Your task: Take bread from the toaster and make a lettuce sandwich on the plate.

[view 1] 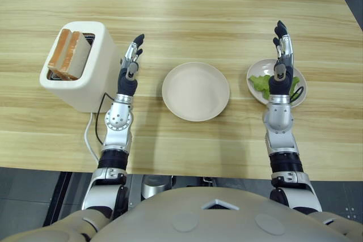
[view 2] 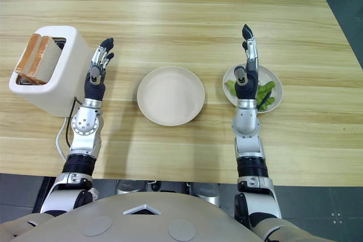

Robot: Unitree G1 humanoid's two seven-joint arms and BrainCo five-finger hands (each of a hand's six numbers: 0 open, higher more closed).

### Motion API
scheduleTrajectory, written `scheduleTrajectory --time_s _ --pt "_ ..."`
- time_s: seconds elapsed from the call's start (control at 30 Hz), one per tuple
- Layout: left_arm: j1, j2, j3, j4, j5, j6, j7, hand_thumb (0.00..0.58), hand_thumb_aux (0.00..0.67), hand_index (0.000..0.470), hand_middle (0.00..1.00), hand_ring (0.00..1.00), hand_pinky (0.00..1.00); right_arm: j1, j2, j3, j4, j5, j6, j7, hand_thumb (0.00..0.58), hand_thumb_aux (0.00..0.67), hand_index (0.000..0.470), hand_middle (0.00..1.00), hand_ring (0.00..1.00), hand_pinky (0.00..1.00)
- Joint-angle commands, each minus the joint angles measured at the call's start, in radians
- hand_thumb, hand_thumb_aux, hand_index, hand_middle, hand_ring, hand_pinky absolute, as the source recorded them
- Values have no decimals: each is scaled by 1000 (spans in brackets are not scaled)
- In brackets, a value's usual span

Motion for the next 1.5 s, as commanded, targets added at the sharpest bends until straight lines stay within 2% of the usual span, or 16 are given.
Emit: scheduleTrajectory --time_s 0.03,0.23,0.37,0.47,0.53,0.63,0.73,1.0,1.2,1.3,1.33,1.37,1.4,1.43,1.47,1.5 --pt "7 16 -1 8 29 -21 13 0 0 0 0 0 0 3 3 11 -2 -5 -1 -3 0 0 0 0 0 0" --pt "23 26 -4 -27 45 -73 24 0 0 0 0 0 0 7 6 14 -10 -9 -4 -10 0 0 0 0 0 0" --pt "92 54 69 -347 60 -51 55 0 0 0 0 0 0 -6 11 23 -1 2 -1 -5 0 0 0 0 0 0" --pt "104 129 172 -596 86 82 50 0 0 0 0 0 0 -6 9 27 -3 -2 -2 -8 0 0 0 0 0 0" --pt "93 221 227 -651 99 215 8 0 0 0 0 0 0 1 11 24 -7 -3 -1 -15 0 0 0 0 0 0" --pt "96 361 293 -634 113 388 -60 0 0 0 0 0 0 9 15 20 -17 2 3 -21 0 0 0 0 0 0" --pt "133 484 348 -528 150 451 -98 0 0 0 0 0 0 12 17 21 -22 -2 1 -25 0 0 0 0 0 0" --pt "198 660 337 -229 249 460 -92 0 0 0 0 0 0 19 9 4 -24 34 12 -20 0 0 0 0 0 0" --pt "188 682 277 -139 298 450 -85 0 0 0 0 0 0 21 -1 1 -21 41 12 -15 0 0 0 0 0 0" --pt "176 688 250 -103 309 445 -75 36 21 14 0 0 0 20 -3 3 -19 42 12 -14 0 0 0 0 0 0" --pt "173 690 243 -96 310 445 -74 265 176 121 0 0 0 19 -3 4 -18 41 11 -14 0 0 0 0 0 0" --pt "171 690 237 -91 311 445 -73 392 289 198 0 0 0 18 -3 5 -17 41 11 -13 0 0 0 0 0 0" --pt "170 690 233 -86 311 444 -72 392 289 198 0 0 0 17 -3 6 -16 40 10 -12 0 0 0 0 0 0" --pt "169 692 229 -83 313 443 -70 474 384 263 0 0 0 16 -2 6 -15 40 10 -11 0 0 0 0 0 0" --pt "166 693 226 -79 315 442 -68 564 560 384 0 0 0 16 -1 6 -15 40 9 -11 0 0 0 0 0 0" --pt "163 694 222 -75 316 440 -66 564 560 384 0 0 0 17 0 6 -15 39 9 -11 0 0 0 0 0 0"
